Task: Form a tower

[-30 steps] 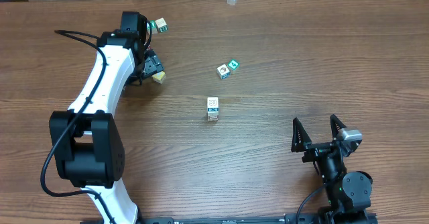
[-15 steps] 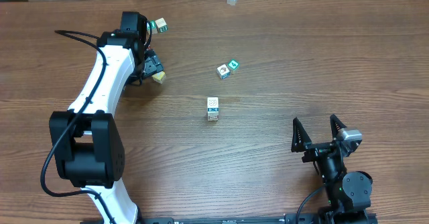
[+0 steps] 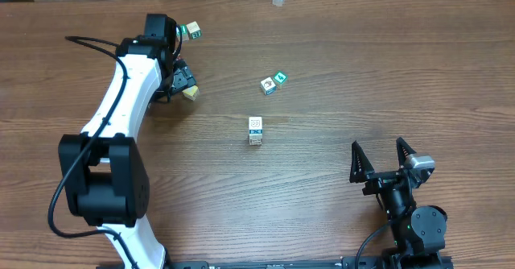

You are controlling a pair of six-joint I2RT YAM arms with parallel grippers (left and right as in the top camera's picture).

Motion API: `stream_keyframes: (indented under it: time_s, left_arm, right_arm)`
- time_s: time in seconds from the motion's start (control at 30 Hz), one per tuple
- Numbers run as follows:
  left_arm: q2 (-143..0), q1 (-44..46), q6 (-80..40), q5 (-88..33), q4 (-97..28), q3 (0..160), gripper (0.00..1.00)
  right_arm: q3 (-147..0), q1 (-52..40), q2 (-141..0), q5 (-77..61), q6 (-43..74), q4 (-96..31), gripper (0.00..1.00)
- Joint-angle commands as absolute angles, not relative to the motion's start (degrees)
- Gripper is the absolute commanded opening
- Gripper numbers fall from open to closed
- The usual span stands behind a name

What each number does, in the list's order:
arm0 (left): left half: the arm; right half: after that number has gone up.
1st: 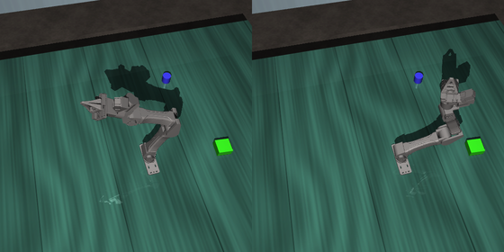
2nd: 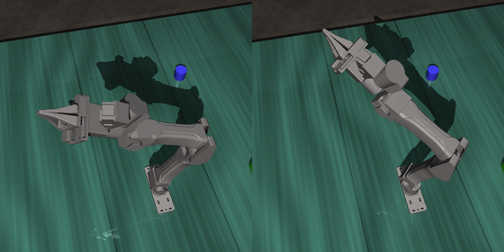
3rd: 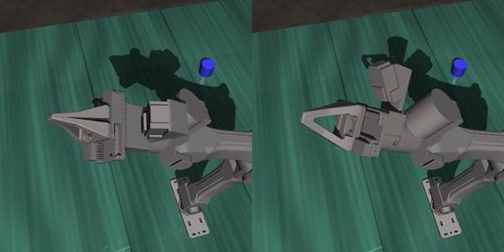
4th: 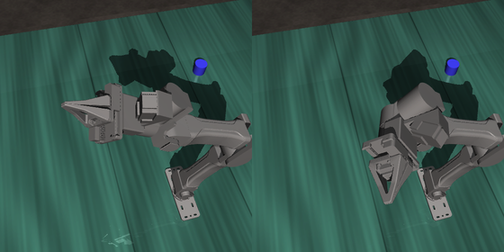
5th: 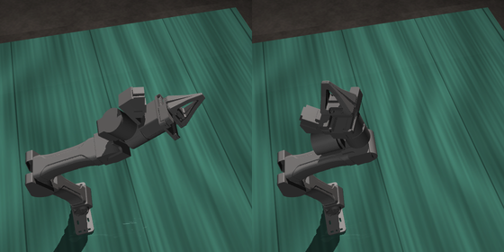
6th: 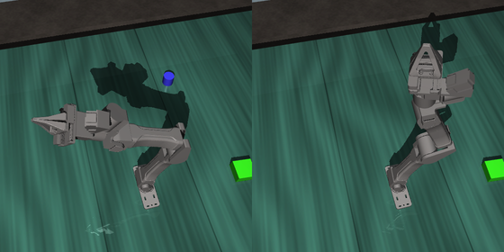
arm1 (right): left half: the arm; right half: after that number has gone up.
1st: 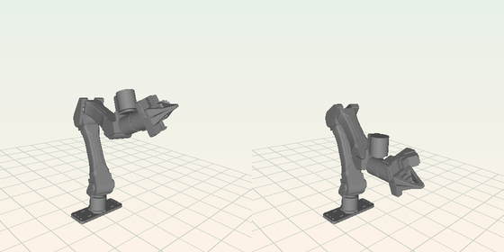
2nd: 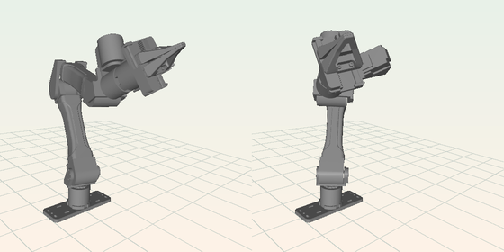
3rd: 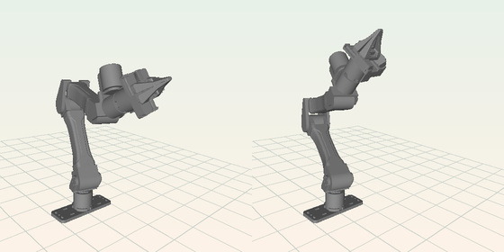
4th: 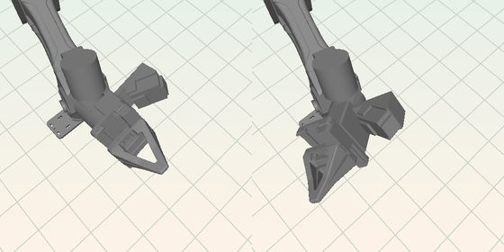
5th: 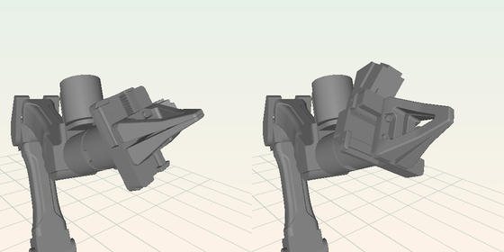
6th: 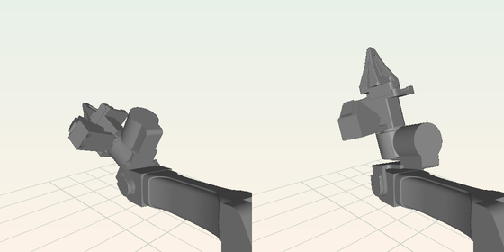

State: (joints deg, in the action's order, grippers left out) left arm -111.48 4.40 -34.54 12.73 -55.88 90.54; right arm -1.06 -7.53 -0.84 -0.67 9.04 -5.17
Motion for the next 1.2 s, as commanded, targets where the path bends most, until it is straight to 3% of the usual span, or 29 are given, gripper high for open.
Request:
stream_keyframes:
  time_s: [0.0, 0.53, 1.17]
  left_arm:
    - [-103.83, 4.51, -34.26, 14.13, -56.27, 91.64, 1.0]
    - [-81.91, 4.4, -32.56, 13.69, -56.05, 87.94, 1.0]
    - [-69.67, 4.47, -16.34, -2.09, 0.54, 46.59, 1.0]
  right_arm:
    - [-0.47, -7.38, -0.16, -0.69, 9.32, -4.84, 1.0]
    - [-0.47, -7.38, -0.16, -0.69, 9.32, -4.84, 1.0]
    - [-0.47, -7.38, -0.16, -0.69, 9.32, -4.84, 1.0]
